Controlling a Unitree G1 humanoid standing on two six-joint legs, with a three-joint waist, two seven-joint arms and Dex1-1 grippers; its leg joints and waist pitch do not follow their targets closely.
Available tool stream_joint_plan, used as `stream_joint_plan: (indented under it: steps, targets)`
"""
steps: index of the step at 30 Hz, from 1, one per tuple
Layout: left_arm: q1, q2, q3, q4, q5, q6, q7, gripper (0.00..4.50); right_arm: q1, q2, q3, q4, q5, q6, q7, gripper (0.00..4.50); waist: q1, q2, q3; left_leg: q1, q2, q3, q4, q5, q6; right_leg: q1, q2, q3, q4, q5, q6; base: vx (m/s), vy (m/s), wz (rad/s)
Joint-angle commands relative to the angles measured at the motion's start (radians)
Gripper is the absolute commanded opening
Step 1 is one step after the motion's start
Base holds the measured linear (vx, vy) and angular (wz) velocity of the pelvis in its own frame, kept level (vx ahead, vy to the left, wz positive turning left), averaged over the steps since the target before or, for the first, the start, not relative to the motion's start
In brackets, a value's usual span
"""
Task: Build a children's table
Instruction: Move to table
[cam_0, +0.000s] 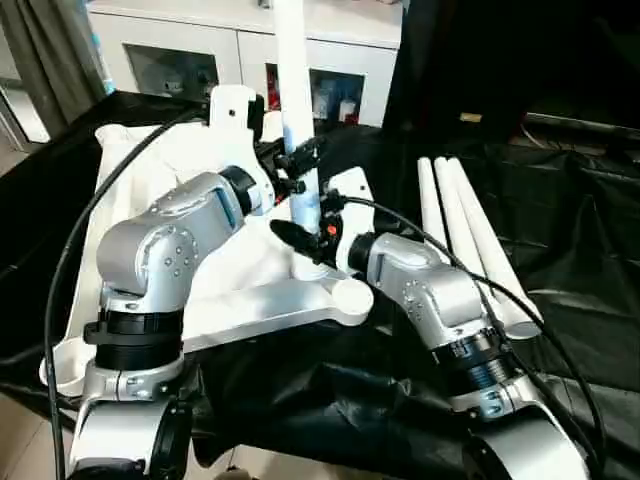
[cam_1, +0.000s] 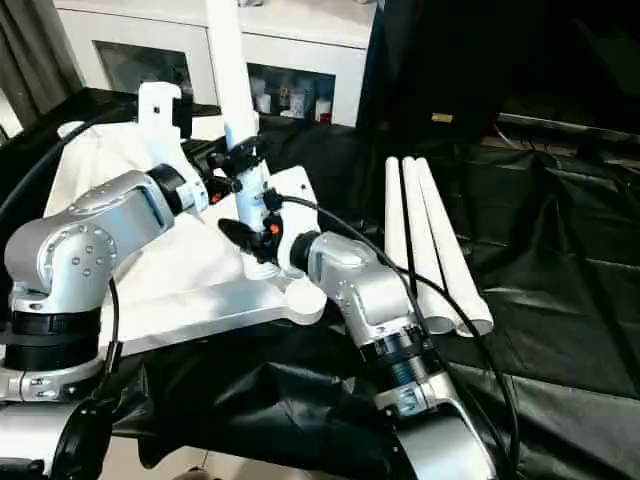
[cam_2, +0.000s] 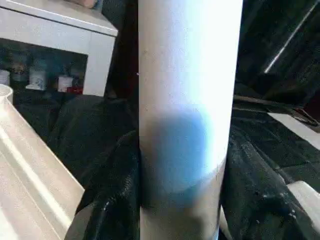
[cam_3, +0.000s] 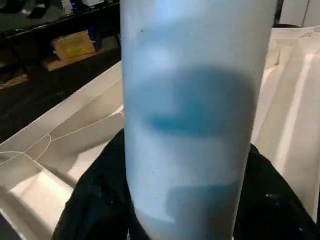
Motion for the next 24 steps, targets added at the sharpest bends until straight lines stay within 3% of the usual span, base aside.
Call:
stream_joint_plan:
  steps: [1,5,7,9,12,15,16,18,20,21,24]
  targets:
    - [0.008,0.000,0.011,-0.023,-0.023,0.016,-0.020,2.41,0.001,-0.018,-0.022,-0.011,0.027,0.004,0.039,1.96,-0.003,0.009,-0.080,0.000,0.012,-0.001,-0.060,-0.098,-0.024,0.065,-0.065,0.053,-0.066,-0.090,-0.143,0.000,0.000,0.00]
    - [0.013,-0.001,0.038,-0.015,-0.096,0.000,-0.108,2.67,0.038,-0.061,-0.030,-0.112,0.130,0.071,0.190,1.92,0.002,0.005,-0.080,-0.001,0.012,-0.001,-0.060,-0.093,-0.004,0.069,-0.065,0.053,-0.066,-0.065,-0.153,0.000,0.000,0.00]
    - [0.031,0.026,0.035,-0.027,-0.152,-0.004,-0.227,3.02,0.062,-0.096,-0.033,-0.182,0.201,0.113,0.284,1.92,0.004,0.002,-0.081,-0.002,0.011,-0.001,-0.059,-0.081,0.013,0.071,-0.065,0.053,-0.065,-0.058,-0.159,0.000,0.000,0.00]
    - [0.060,0.066,0.032,-0.041,-0.212,-0.014,-0.385,3.03,0.089,-0.146,-0.035,-0.255,0.284,0.169,0.392,1.92,0.006,0.003,-0.080,-0.002,0.013,-0.002,-0.060,-0.081,0.022,0.070,-0.066,0.051,-0.066,-0.065,-0.164,0.000,0.000,0.00]
    - [0.102,0.134,0.004,-0.053,-0.261,-0.014,-0.588,3.03,0.117,-0.213,-0.039,-0.324,0.363,0.235,0.502,1.92,0.006,0.010,-0.075,0.000,0.014,0.000,-0.062,-0.115,0.018,0.064,-0.068,0.051,-0.076,-0.164,-0.151,0.000,0.000,0.00]
    - [0.111,0.157,-0.009,-0.050,-0.278,0.003,-0.643,3.03,0.131,-0.245,-0.034,-0.351,0.391,0.265,0.542,1.92,0.006,0.013,-0.073,0.002,0.016,-0.001,-0.064,-0.138,0.002,0.060,-0.068,0.051,-0.081,-0.215,-0.141,0.000,0.000,0.00]
    - [0.111,0.165,0.000,-0.042,-0.323,0.035,-0.689,2.74,0.143,-0.267,-0.033,-0.379,0.418,0.295,0.567,1.92,0.006,0.013,-0.074,0.002,0.015,-0.001,-0.063,-0.140,-0.004,0.062,-0.068,0.051,-0.081,-0.221,-0.141,0.000,0.000,0.00]
    - [0.107,0.165,0.010,-0.036,-0.353,0.053,-0.709,2.67,0.148,-0.278,-0.030,-0.394,0.430,0.310,0.578,1.92,0.008,0.011,-0.075,0.004,0.016,-0.002,-0.063,-0.137,-0.006,0.061,-0.067,0.052,-0.079,-0.196,-0.151,0.000,0.000,0.00]
    - [0.102,0.166,0.014,-0.030,-0.366,0.059,-0.716,2.30,0.153,-0.287,-0.025,-0.407,0.438,0.322,0.585,1.92,0.008,0.010,-0.075,0.003,0.014,-0.002,-0.063,-0.140,-0.009,0.062,-0.066,0.051,-0.077,-0.191,-0.157,0.000,0.000,0.00]
    - [0.100,0.171,0.008,-0.023,-0.366,0.051,-0.731,2.30,0.159,-0.297,-0.016,-0.419,0.442,0.330,0.590,1.92,0.008,0.015,-0.076,0.003,0.014,-0.002,-0.062,-0.144,-0.011,0.062,-0.066,0.051,-0.080,-0.194,-0.156,0.000,0.000,0.00]
    - [0.093,0.169,0.003,-0.001,-0.371,0.045,-0.749,2.12,0.170,-0.308,0.001,-0.438,0.443,0.341,0.594,1.92,0.009,0.014,-0.076,0.003,0.013,-0.002,-0.063,-0.140,-0.013,0.063,-0.066,0.051,-0.080,-0.199,-0.148,0.000,0.000,0.00]
